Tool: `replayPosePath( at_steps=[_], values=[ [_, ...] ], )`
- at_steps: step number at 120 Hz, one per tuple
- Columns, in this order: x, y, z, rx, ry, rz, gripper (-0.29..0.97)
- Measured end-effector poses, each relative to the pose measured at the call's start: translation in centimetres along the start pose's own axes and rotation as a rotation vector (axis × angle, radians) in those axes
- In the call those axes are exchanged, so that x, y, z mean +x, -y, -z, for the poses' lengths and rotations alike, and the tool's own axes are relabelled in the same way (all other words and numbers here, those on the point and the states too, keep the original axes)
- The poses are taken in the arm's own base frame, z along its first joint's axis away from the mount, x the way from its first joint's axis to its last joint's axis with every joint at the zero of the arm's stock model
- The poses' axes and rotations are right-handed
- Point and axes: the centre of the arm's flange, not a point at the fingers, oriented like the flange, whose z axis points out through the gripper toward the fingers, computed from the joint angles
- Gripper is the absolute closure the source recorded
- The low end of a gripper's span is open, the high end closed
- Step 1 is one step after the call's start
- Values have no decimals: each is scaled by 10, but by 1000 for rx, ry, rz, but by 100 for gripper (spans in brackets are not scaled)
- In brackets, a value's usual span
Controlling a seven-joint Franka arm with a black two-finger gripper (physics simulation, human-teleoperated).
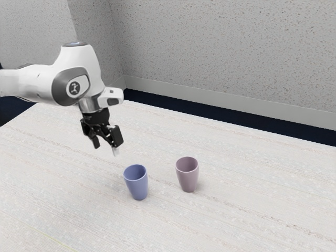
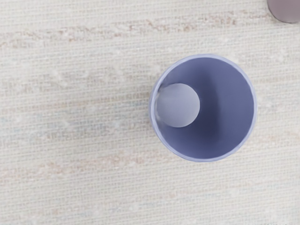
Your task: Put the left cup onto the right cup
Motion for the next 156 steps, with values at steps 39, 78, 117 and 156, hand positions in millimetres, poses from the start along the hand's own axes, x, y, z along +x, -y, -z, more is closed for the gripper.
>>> replayPosePath(
  at_steps=[39,78,117,156],
  values=[
    [-1,-21,-33,-45,35,20,2],
    [8,-27,-55,-50,41,38,2],
    [20,-49,-66,-40,37,12,4],
    [36,-55,-79,-23,47,9,5]
  ],
)
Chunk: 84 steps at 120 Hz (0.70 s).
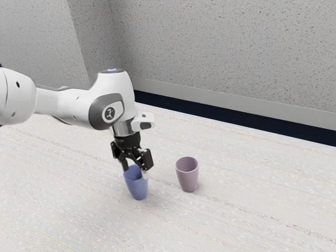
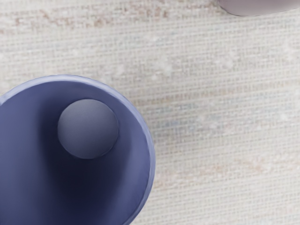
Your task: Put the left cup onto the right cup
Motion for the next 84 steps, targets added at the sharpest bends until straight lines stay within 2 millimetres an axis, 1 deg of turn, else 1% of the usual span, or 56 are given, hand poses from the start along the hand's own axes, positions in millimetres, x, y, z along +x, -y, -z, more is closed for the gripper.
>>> replayPosePath(
  at_steps=[30,53,61,84],
  values=[
    [7,3,-16,6,5,12,8],
    [9,2,-19,10,1,13,13],
    [12,-1,-17,13,-7,8,15],
    [19,-5,-19,19,-27,0,18]
  ],
)
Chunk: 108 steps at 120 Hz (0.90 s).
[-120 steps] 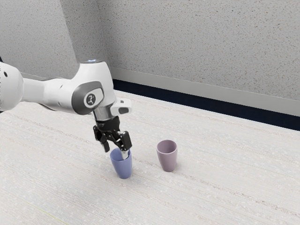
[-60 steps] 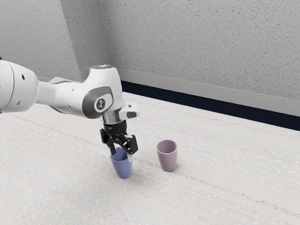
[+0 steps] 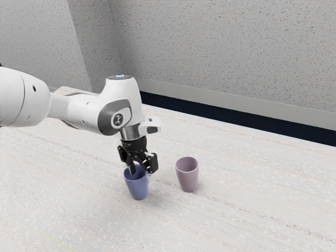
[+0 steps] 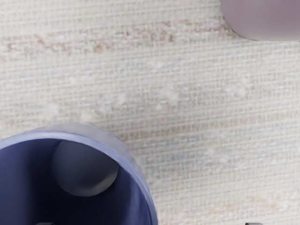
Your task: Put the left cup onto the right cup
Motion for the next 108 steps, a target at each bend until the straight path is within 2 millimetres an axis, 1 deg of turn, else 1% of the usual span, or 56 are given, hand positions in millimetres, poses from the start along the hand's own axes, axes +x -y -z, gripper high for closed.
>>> replayPosePath(
  at_steps=[13,33,56,88,108],
  values=[
    [2,0,-5,4,0,1,19],
    [4,2,-12,6,5,6,26],
    [4,3,-19,9,14,9,31],
    [6,10,-36,15,41,22,35],
    [7,11,-40,17,39,25,37]
  ],
)
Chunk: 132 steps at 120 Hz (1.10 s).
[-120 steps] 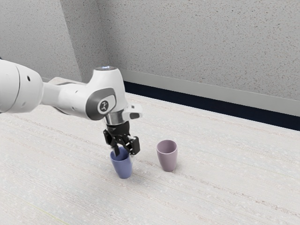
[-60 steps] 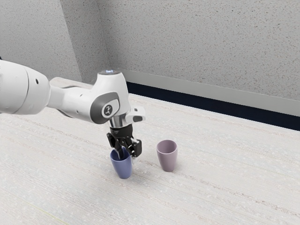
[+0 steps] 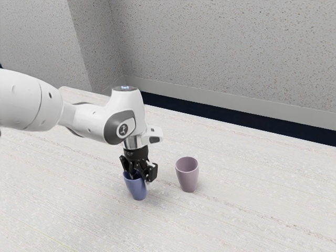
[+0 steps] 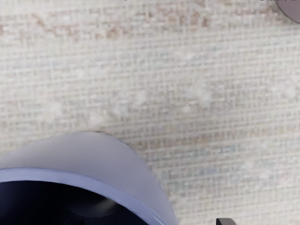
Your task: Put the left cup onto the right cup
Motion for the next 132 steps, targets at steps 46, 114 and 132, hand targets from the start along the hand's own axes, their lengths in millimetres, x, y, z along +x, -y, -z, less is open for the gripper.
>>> replayPosePath(
  at_steps=[46,114,132],
  values=[
    [1,0,1,-4,-9,11,69],
    [0,-5,8,6,-18,25,78],
    [0,-5,10,7,-20,30,78]
  ],
)
